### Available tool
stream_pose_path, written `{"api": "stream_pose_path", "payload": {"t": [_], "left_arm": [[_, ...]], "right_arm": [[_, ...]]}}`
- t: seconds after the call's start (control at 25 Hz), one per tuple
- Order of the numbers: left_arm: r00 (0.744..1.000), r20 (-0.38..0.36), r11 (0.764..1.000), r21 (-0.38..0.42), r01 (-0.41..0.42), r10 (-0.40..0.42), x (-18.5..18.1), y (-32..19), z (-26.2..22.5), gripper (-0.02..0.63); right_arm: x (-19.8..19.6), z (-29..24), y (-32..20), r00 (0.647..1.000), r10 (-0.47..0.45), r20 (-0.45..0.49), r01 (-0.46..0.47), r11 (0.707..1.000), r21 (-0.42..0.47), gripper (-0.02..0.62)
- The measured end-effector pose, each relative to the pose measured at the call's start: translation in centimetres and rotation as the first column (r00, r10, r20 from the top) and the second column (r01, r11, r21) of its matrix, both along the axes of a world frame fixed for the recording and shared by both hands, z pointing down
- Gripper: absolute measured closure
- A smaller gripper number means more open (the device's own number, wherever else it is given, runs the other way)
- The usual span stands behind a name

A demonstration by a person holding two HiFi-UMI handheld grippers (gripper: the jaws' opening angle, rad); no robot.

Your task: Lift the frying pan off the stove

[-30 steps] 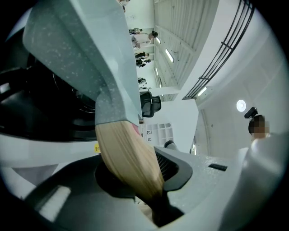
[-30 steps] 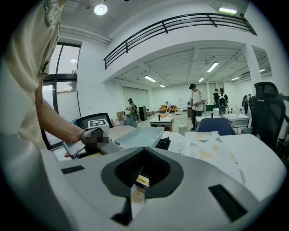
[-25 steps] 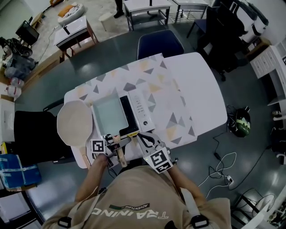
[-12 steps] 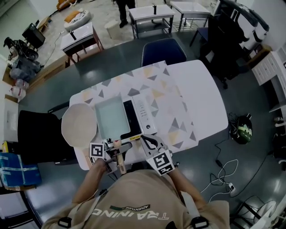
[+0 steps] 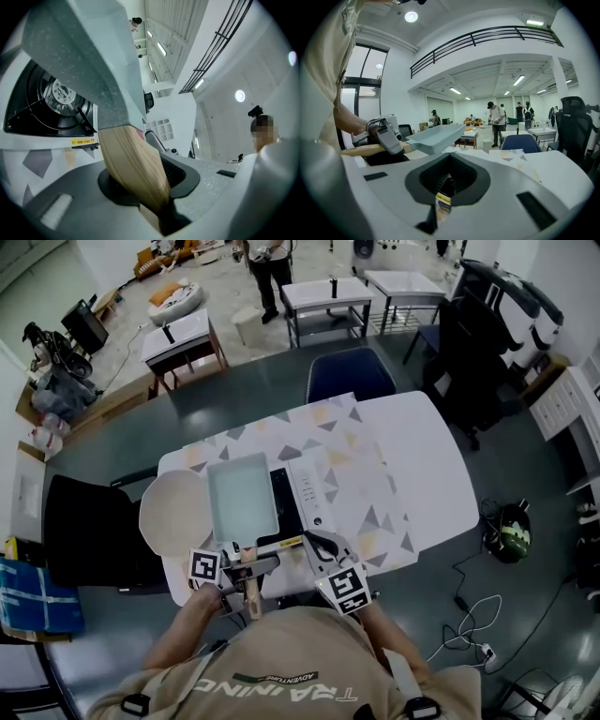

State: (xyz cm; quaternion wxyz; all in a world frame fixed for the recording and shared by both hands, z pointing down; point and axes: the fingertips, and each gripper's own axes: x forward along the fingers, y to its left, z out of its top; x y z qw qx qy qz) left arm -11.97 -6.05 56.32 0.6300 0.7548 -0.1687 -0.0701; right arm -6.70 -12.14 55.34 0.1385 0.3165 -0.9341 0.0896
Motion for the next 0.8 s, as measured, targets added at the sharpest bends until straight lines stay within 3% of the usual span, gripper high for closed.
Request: {"api": "stream_pose_path", "payload": {"t": [0.36,0.8], "left_arm": [[0.999,0.029,1.000,0.021,-0.017,0.017,-0.8,0.0,-1.1,0.503],[1.000,-0.025,1.000,0.027,0.001,0.000,-0.2,-0.9,-2.7,0.503]], "right_arm": [[-0.2,-1.5,-0.3,1.000,-0.004,0.007,0.004,1.000,0.020,0.600],[0.2,-3.5,-0.8,1.000,0.013,0.011,-0.013,0.998,0.065,0.600]]}}
